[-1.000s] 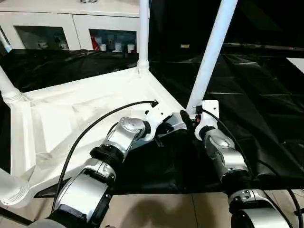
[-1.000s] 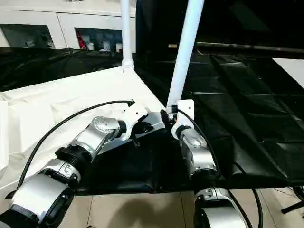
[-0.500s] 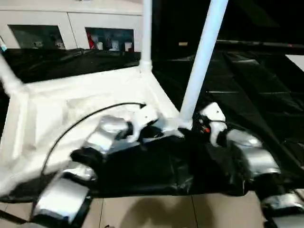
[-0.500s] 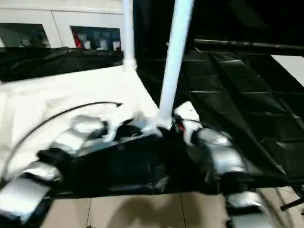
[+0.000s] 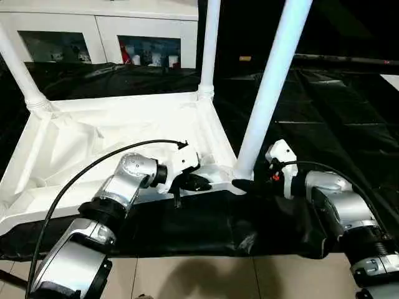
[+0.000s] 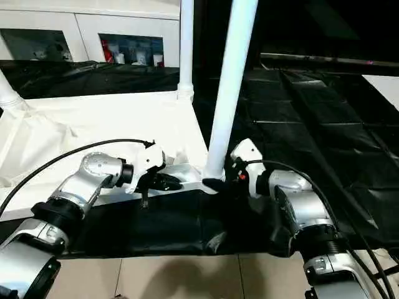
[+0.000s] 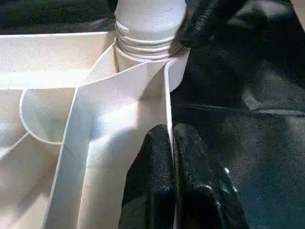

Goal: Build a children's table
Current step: Rotate leg to tighten

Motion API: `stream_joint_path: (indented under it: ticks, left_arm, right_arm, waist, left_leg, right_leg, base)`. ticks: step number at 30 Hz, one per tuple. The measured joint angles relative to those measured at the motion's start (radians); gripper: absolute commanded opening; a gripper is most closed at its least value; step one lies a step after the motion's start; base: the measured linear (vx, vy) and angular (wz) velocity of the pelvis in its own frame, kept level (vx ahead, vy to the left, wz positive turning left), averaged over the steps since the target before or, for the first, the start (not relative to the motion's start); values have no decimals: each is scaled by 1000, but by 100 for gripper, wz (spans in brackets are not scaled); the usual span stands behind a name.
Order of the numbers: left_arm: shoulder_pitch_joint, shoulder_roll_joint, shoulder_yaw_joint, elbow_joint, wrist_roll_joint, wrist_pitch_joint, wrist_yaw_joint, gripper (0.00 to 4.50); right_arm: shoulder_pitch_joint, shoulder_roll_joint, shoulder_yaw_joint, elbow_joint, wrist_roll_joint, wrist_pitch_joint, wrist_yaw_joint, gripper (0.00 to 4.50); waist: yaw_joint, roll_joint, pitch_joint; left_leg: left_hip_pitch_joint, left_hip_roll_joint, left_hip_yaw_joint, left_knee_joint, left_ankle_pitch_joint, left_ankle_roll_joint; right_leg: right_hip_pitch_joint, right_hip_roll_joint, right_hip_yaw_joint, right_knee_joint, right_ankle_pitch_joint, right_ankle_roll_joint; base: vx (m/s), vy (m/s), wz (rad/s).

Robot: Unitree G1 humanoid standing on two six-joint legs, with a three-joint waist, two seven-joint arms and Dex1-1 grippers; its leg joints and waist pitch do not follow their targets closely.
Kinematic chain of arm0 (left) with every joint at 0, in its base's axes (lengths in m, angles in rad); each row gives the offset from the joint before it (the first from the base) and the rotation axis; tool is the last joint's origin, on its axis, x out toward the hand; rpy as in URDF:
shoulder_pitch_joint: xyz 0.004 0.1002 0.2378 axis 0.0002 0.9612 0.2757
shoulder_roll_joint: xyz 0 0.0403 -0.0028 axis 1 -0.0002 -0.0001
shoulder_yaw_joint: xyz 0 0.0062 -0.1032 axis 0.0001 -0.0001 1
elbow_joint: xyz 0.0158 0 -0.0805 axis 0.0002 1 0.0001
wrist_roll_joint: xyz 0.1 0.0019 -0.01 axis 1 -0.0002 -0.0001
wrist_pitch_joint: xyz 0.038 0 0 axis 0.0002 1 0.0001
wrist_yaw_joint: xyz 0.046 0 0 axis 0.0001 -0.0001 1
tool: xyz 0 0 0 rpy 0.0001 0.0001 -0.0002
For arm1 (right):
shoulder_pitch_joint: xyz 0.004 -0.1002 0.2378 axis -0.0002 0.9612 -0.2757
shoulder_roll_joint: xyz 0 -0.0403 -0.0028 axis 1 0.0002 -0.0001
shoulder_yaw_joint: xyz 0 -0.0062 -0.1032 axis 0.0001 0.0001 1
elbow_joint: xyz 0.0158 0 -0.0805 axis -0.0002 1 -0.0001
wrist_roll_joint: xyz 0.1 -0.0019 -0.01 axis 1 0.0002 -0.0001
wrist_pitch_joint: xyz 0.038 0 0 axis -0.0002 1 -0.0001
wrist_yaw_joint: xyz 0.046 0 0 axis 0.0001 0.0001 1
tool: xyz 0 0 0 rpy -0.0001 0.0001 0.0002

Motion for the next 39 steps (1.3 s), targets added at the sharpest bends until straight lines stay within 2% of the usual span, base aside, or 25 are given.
stream_joint_path:
  ticks: [2, 3, 6, 14, 17, 20, 26, 30, 33, 35, 39]
  left_arm:
    - [3, 1, 0, -5, 0, 2, -1, 0]
    - [3, 2, 0, -6, 0, 3, -1, 0]
    - [5, 4, 0, -8, -1, 5, -1, 0]
    - [5, 8, 2, -9, -3, 13, -1, 0]
    - [5, 3, 6, -10, -4, 31, 13, 0]
    - [-34, -48, 23, 40, 18, 71, 138, 0]
    - [-98, -156, 31, 125, 50, 123, 345, 0]
    - [-127, -209, 33, 157, 64, 157, 432, 0]
    - [-132, -215, 33, 164, 65, 162, 446, 0]
    - [-132, -216, 33, 165, 65, 159, 447, 0]
    - [-131, -212, 33, 168, 72, 141, 445, 0]
  right_arm:
    - [-1, 0, 0, 3, 0, 0, 0, 315]
    - [-3, 1, 0, 6, -1, -1, 0, 293]
    - [-8, 2, 1, 12, -5, -4, 4, 276]
    - [-12, 9, 5, 23, -12, -17, -6, 267]
    - [-10, 43, -15, 39, -2, -19, -41, 267]
    - [-11, 138, -93, 85, 6, -20, -224, 266]
    - [-12, 276, -171, 113, -7, -50, -552, 265]
    - [-18, 345, -199, 127, -39, -86, -728, 265]
    - [-23, 362, -203, 130, -46, -87, -767, 265]
    - [-23, 364, -209, 129, -44, -89, -767, 320]
    - [-14, 359, -211, 117, -22, -90, -725, 355]
  waist:
    - [0, 0, 0]
    - [0, 0, 0]
    - [1, 0, 0]
    - [0, 0, 0]
    - [-7, 0, 0]
    - [-8, -2, 0]
    - [-8, -3, -1]
    - [-8, -2, -1]
    - [-8, -2, -2]
    - [-8, -2, -2]
    - [-8, -2, -1]
  left_leg:
    - [0, 0, 0, 0, 0, 0]
    - [0, 0, 0, 0, 0, 0]
    - [0, 0, 0, 0, 0, 0]
    - [0, 0, 0, 0, 0, 0]
    - [0, 0, 0, 0, 0, 0]
    - [2, 0, 0, 0, 0, -1]
    - [2, -1, 0, 2, 0, -1]
    - [1, -1, -1, 2, 0, -1]
    - [2, -1, -1, 1, 0, -1]
    - [2, -1, -1, 1, 0, -1]
    - [1, -1, -1, 1, 0, -1]
  right_leg:
    - [0, 0, 0, 0, 0, 0]
    - [0, 0, 0, 0, 0, 0]
    - [0, 0, 0, 0, 0, 0]
    - [0, 0, 0, 1, 0, 0]
    - [1, 0, 1, 2, 0, 0]
    - [2, 0, 0, 2, 2, -2]
    - [2, -1, 1, 1, 3, -2]
    - [3, -1, 1, 1, 2, -1]
    - [4, -1, 1, 0, 2, -1]
    - [4, -1, 1, 0, 2, -1]
    - [3, -1, 1, 0, 2, -1]
  base:
    - [0, 0, 0]
    - [0, 0, 0]
    - [0, 0, 0]
    - [0, 0, 0]
    - [0, 0, 0]
    - [0, 0, 0]
    - [0, 0, 0]
    - [0, 0, 0]
    - [0, 0, 0]
    - [0, 0, 0]
    - [0, 0, 0]
